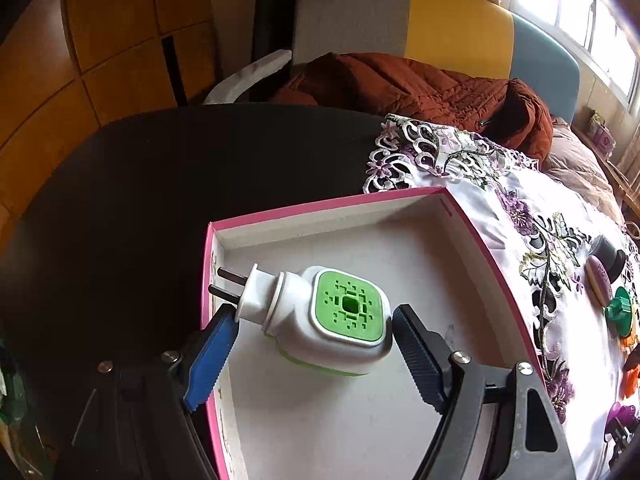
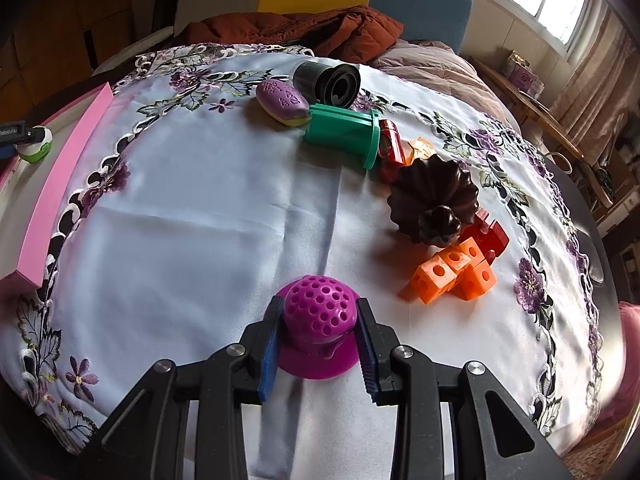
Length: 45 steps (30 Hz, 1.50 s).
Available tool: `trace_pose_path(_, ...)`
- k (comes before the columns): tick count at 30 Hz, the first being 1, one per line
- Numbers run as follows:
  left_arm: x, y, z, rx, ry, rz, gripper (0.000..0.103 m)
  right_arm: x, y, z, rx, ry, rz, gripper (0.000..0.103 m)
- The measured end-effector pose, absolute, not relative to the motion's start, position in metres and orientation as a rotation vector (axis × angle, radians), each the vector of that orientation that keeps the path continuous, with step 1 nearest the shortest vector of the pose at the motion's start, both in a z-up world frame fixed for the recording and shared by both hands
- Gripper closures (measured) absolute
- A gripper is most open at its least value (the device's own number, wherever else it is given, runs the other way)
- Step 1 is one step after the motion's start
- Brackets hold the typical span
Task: Organize rigid objects
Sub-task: 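Lower the plug device into the pink tray and open the left tool, then carry the magenta toy into the tray and release it with the right tool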
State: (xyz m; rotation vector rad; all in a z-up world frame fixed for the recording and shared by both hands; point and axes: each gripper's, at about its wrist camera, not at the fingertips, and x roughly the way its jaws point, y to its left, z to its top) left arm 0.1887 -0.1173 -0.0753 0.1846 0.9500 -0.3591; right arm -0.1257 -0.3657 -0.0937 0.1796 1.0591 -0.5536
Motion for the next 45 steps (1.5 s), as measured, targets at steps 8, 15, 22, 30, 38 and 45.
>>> trace_pose_path(8, 0.164, -0.105, -0.056, 0.175, 0.863, -0.350, 0.021, -0.126, -0.366, -0.094, 0.180, 1.059, -0.554, 0.069)
trace_pose_path(15, 0.121, -0.084, -0.031, 0.124, 0.811, -0.331, 0.021, -0.127, -0.365, -0.094, 0.179, 1.057, -0.558, 0.069)
trace_pose_path(22, 0.082, -0.049, -0.017, -0.039, 0.803, -0.350, 0.021, -0.127, -0.365, -0.094, 0.189, 1.052, -0.561, 0.069)
trace_pose_path(30, 0.062, -0.011, -0.022, -0.060, 0.825, -0.264, 0.021, -0.117, -0.360, -0.092, 0.215, 1.054, -0.535, 0.069)
trace_pose_path(38, 0.049, 0.021, -0.044, -0.059, 0.871, -0.207, 0.021, -0.098, -0.342, -0.088, 0.226, 1.063, -0.454, 0.069)
trace_pose_path(45, 0.044, 0.031, -0.052, -0.066, 0.877, -0.194, 0.021, -0.062, -0.310, -0.058, 0.228, 0.991, -0.297, 0.069)
